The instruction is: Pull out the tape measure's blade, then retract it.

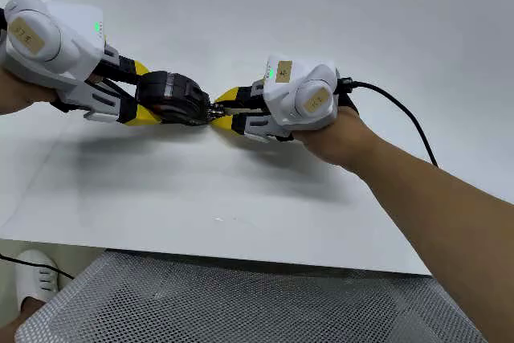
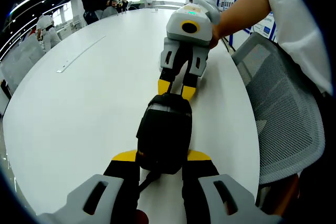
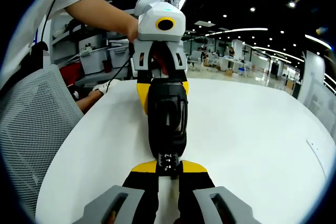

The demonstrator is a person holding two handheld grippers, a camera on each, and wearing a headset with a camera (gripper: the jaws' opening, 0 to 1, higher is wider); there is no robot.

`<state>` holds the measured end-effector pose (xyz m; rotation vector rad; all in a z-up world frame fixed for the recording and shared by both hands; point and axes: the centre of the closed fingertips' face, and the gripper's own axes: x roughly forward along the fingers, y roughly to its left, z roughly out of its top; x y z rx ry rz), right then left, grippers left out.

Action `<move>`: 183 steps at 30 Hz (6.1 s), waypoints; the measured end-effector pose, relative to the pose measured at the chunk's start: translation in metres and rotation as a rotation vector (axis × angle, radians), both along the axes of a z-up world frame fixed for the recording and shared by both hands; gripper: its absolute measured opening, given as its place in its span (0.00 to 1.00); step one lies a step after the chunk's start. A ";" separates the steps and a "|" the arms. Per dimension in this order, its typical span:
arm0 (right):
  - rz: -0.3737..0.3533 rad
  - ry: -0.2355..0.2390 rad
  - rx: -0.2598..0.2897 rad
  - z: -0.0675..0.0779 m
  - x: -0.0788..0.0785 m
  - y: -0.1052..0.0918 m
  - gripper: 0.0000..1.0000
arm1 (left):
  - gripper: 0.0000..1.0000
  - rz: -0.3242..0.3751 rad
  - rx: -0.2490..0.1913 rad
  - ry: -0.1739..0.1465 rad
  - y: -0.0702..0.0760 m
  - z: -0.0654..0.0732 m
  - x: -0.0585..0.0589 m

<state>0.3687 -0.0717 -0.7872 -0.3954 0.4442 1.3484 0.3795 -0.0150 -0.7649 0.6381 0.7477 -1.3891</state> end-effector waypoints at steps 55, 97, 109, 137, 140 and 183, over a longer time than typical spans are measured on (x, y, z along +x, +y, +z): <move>-0.016 -0.039 -0.081 0.002 -0.014 -0.069 0.10 | 0.25 0.003 0.000 -0.005 -0.001 0.001 -0.002; -0.046 -0.034 -0.167 0.002 -0.021 -0.127 0.09 | 0.25 0.008 -0.009 -0.005 -0.002 -0.001 -0.001; -0.057 -0.030 -0.186 0.002 -0.025 -0.146 0.09 | 0.25 0.011 -0.008 -0.005 -0.002 -0.001 -0.002; -0.070 -0.026 -0.243 0.001 -0.028 -0.183 0.09 | 0.25 0.009 -0.002 -0.006 -0.002 0.000 -0.002; -0.073 -0.023 -0.247 0.000 -0.029 -0.187 0.09 | 0.25 0.009 -0.003 -0.006 -0.002 -0.001 -0.002; -0.097 0.004 -0.314 0.000 -0.032 -0.232 0.09 | 0.25 0.007 0.001 -0.007 -0.002 0.000 -0.002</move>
